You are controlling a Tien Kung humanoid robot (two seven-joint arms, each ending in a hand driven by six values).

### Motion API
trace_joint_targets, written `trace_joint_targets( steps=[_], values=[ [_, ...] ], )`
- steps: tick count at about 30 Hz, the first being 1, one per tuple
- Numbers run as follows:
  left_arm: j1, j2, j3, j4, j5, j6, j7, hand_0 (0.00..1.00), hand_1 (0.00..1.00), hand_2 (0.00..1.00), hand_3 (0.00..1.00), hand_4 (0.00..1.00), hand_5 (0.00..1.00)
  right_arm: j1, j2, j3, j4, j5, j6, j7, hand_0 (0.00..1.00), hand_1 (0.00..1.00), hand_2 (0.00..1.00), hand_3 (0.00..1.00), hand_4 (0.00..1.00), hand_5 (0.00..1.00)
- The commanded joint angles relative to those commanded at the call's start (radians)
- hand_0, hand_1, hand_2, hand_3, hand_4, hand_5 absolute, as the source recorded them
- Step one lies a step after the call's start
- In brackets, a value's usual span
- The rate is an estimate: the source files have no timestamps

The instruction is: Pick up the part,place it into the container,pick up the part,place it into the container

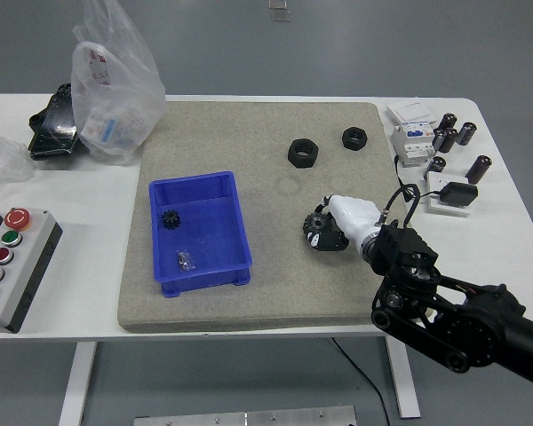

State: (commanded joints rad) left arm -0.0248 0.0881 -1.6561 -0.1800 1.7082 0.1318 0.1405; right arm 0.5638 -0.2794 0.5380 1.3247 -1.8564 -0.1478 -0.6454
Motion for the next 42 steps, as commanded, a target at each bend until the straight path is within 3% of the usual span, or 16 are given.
trace_joint_targets(
  steps=[1, 10, 21, 26, 28, 31, 32, 37, 38, 42],
  values=[
    [0.0, 0.0, 0.0, 0.0, 0.0, 0.0, 0.0, 0.623, 0.534, 0.539, 0.627, 0.715, 0.418, 0.001, -0.001, 0.001, 0.004, -0.006, -0.011, 0.0, 0.315, 0.574, 0.417, 0.66, 0.562, 0.099],
    [0.001, 0.0, -0.003, 0.0, 0.005, 0.002, 0.004, 0.624, 0.534, 0.54, 0.628, 0.717, 0.425, 0.053, 0.016, -0.009, 0.053, -0.033, -0.155, 0.0, 0.314, 0.567, 0.405, 0.656, 0.585, 0.1],
    [0.001, -0.001, -0.004, 0.0, 0.009, 0.001, 0.01, 0.624, 0.534, 0.54, 0.63, 0.72, 0.433, 0.165, 0.084, -0.15, 0.09, 0.159, -0.377, 0.0, 0.322, 0.564, 0.382, 0.654, 0.598, 0.069],
    [-0.003, 0.001, -0.006, 0.0, 0.011, 0.0, 0.011, 0.624, 0.534, 0.54, 0.63, 0.722, 0.438, 0.202, 0.103, -0.224, 0.09, 0.264, -0.453, 0.016, 0.347, 0.575, 0.39, 0.67, 0.564, 0.043],
    [-0.004, 0.003, -0.006, 0.0, 0.012, -0.001, 0.011, 0.624, 0.534, 0.54, 0.63, 0.722, 0.438, 0.21, 0.107, -0.235, 0.089, 0.306, -0.44, 0.053, 0.347, 0.575, 0.39, 0.67, 0.564, 0.043],
    [-0.005, 0.004, -0.007, 0.0, 0.015, -0.001, 0.013, 0.624, 0.534, 0.54, 0.63, 0.722, 0.438, 0.216, 0.114, -0.234, 0.091, 0.358, -0.379, 0.115, 0.347, 0.575, 0.39, 0.67, 0.564, 0.043],
    [-0.004, 0.004, -0.008, 0.0, 0.016, -0.001, 0.013, 0.624, 0.534, 0.54, 0.63, 0.724, 0.441, 0.217, 0.117, -0.233, 0.091, 0.365, -0.358, 0.135, 0.429, 0.629, 0.562, 0.69, 0.502, 0.108],
    [-0.003, 0.004, -0.01, 0.0, 0.021, -0.002, 0.015, 0.624, 0.534, 0.54, 0.63, 0.724, 0.441, 0.222, 0.123, -0.22, 0.094, 0.35, -0.284, 0.174, 0.429, 0.629, 0.562, 0.69, 0.502, 0.108],
    [-0.003, 0.004, -0.01, 0.0, 0.021, -0.002, 0.015, 0.624, 0.534, 0.539, 0.63, 0.724, 0.442, 0.222, 0.124, -0.219, 0.094, 0.347, -0.276, 0.176, 0.563, 0.696, 0.721, 0.751, 0.573, 0.152],
    [-0.003, 0.003, -0.011, 0.0, 0.023, -0.002, 0.016, 0.624, 0.534, 0.539, 0.63, 0.724, 0.442, 0.222, 0.125, -0.214, 0.092, 0.339, -0.261, 0.176, 0.563, 0.696, 0.721, 0.751, 0.573, 0.152]
  ],
)
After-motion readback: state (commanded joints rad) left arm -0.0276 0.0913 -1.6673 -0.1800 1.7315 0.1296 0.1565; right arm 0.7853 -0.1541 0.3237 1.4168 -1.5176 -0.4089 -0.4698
